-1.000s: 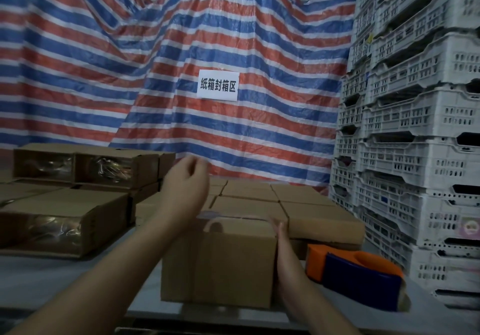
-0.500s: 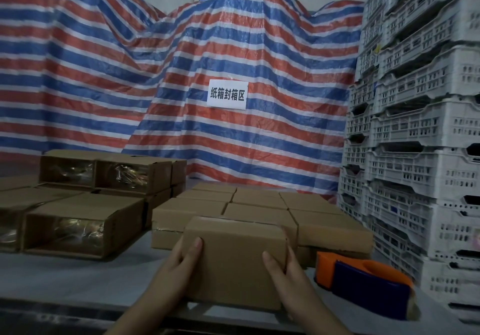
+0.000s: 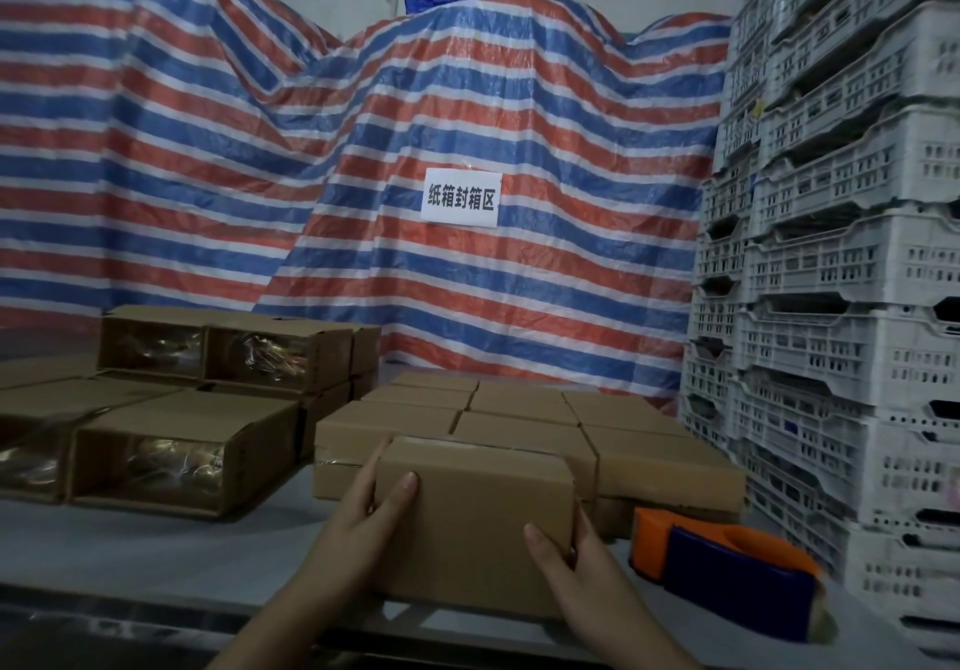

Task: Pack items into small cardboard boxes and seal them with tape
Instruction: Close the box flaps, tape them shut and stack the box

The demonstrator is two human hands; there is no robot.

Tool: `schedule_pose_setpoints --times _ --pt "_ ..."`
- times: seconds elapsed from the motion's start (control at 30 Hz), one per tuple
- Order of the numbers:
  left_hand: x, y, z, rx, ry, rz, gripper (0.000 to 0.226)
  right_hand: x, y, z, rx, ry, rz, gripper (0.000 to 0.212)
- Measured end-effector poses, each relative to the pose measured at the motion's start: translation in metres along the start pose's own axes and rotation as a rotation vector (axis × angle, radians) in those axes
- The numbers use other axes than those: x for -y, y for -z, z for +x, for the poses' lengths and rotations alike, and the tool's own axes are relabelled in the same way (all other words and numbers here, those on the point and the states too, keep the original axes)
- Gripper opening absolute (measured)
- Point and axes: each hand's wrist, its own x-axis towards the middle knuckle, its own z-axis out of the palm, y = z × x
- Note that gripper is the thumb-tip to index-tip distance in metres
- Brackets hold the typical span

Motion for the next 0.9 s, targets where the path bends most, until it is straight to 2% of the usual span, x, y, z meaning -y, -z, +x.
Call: schedule_pose_setpoints --times 0.2,0.27,0.33,0.4,0.5,0.6,0.67,0.8,0.9 --pt "0.004 -0.008 -0.007 -0.046 -0.025 -0.022 0.070 0.000 -0.002 -0.004 -0.010 0.036 -0.038 0.061" --pt "-0.001 -0.010 -0.007 -0.099 -0.059 -0.079 0.065 0.006 -0.003 -0.006 -0.017 0.040 -0.028 0.072" --pt "-0.019 -0.009 -0.003 -0.156 -0.113 -0.082 0.049 0.019 -0.002 -0.003 -0.061 0.055 -0.042 0.085" --pt "-0.044 -0.004 0.008 -0.174 -0.167 -0.022 0.033 0.044 0.003 0.008 -0.127 0.070 -0.040 0.087" --pt "-0.085 0.001 0.042 -0.248 -0.289 0.026 0.040 0.091 0.016 0.044 -0.208 0.133 -0.009 0.080" --pt "-0.120 0.002 0.096 -0.329 -0.315 0.018 0.031 0.126 0.028 0.102 -0.260 0.223 0.006 0.054" --pt "-0.137 0.005 0.138 -0.314 -0.316 0.018 0.028 0.138 0.034 0.146 -0.280 0.237 0.023 0.042" --pt "-0.149 0.020 0.224 -0.176 -0.303 0.074 0.022 0.148 0.042 0.232 -0.290 0.158 0.080 0.053" --pt "-0.138 0.024 0.278 -0.057 -0.230 0.017 0.032 0.145 0.044 0.287 -0.280 0.078 0.124 0.055"
